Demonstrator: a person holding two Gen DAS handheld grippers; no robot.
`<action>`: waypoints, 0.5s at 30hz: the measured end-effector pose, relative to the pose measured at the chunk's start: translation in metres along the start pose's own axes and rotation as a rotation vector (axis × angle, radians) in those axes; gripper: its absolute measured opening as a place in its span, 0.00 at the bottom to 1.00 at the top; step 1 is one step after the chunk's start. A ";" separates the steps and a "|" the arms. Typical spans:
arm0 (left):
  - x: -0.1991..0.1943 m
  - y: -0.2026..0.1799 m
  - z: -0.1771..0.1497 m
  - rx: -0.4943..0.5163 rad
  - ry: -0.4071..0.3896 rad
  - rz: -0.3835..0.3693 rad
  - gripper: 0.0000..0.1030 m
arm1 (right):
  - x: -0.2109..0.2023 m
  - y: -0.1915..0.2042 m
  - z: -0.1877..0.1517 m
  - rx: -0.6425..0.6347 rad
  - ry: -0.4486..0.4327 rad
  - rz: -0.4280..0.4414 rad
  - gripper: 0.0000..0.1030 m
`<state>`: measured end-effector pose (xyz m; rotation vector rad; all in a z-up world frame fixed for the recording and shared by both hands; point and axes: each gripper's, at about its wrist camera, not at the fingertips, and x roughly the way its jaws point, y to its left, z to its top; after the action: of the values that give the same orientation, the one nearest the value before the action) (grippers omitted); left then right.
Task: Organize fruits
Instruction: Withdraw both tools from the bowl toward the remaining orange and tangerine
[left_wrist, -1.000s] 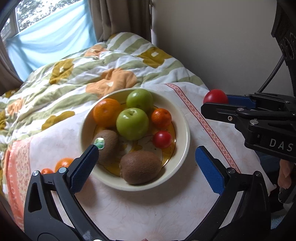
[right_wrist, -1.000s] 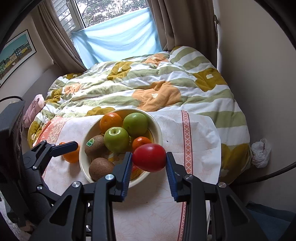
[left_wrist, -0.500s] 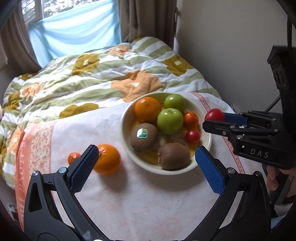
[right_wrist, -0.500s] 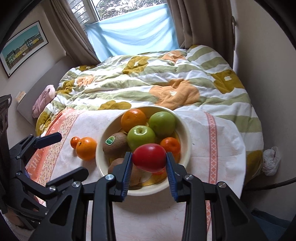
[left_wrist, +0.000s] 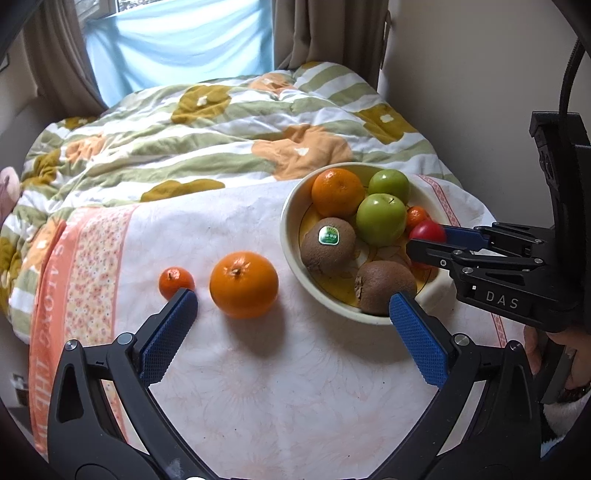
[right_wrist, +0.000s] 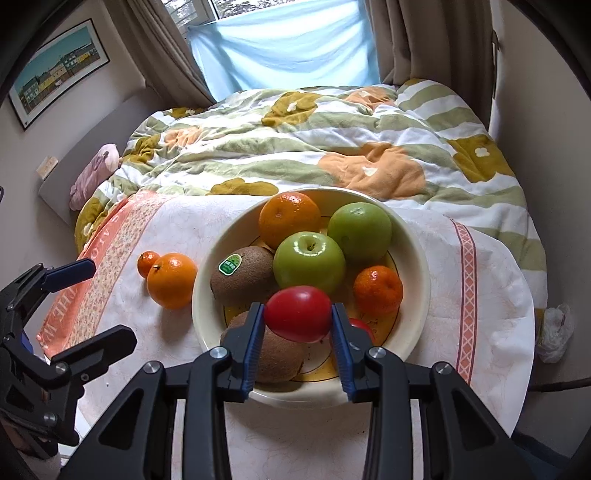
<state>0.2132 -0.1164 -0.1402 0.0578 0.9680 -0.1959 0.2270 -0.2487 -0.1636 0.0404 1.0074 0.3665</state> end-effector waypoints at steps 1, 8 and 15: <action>0.000 0.001 -0.001 -0.005 0.002 0.000 1.00 | 0.000 -0.001 -0.001 -0.002 0.000 -0.004 0.42; -0.010 0.001 -0.007 -0.015 0.002 0.002 1.00 | -0.011 -0.007 -0.008 0.024 -0.049 0.011 0.92; -0.032 0.001 -0.003 -0.009 -0.043 0.015 1.00 | -0.031 -0.004 -0.006 0.024 -0.077 -0.010 0.92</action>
<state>0.1934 -0.1102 -0.1159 0.0523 0.9258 -0.1786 0.2085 -0.2636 -0.1418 0.0703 0.9359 0.3411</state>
